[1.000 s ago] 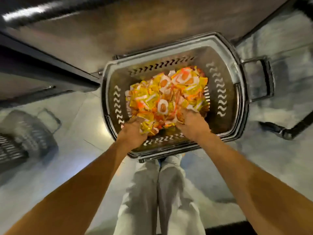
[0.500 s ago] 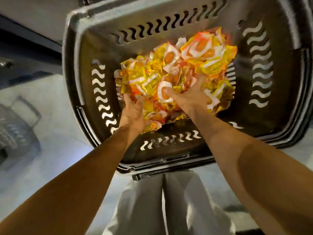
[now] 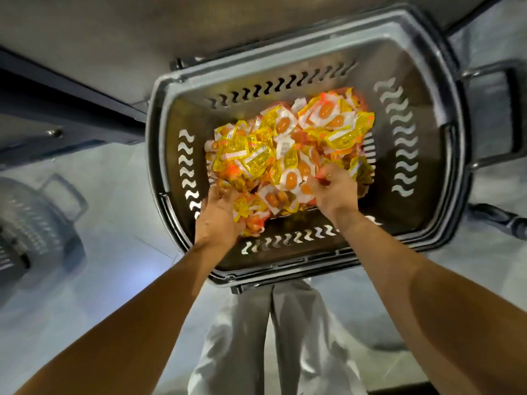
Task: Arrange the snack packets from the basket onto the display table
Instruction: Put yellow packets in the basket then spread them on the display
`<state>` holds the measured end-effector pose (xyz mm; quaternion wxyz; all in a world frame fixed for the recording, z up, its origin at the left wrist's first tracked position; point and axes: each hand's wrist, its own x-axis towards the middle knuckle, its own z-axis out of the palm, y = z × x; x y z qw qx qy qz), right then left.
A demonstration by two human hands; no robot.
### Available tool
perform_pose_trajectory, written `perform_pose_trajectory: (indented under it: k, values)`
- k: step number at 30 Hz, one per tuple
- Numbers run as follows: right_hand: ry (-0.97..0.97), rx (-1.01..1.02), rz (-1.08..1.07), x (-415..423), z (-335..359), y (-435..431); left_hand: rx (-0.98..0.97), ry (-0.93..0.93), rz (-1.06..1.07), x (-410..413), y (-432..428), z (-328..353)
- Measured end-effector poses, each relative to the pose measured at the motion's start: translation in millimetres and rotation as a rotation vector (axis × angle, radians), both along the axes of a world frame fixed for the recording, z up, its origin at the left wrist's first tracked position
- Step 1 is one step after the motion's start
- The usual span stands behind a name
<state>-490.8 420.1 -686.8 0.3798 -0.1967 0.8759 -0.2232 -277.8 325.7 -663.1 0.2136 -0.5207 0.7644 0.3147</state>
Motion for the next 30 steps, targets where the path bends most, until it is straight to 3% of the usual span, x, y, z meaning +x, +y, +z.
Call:
perform_pose_trajectory:
  k: [7,13,18,22,30]
  values:
    - [-0.061,-0.159,0.003,-5,112,16,-0.013,0.065,0.139,0,-1,100]
    - [-0.042,-0.318,0.002,-22,242,21,0.028,0.240,0.443,-12,-10,222]
    - [-0.095,-0.479,0.001,-36,370,16,-0.022,0.368,0.426,-16,-10,341]
    - [-0.049,-0.621,0.062,-43,465,6,-0.082,0.610,0.446,-21,-8,439]
    - [0.054,-0.802,0.135,-48,608,-14,-0.249,0.841,0.559,-14,-21,565]
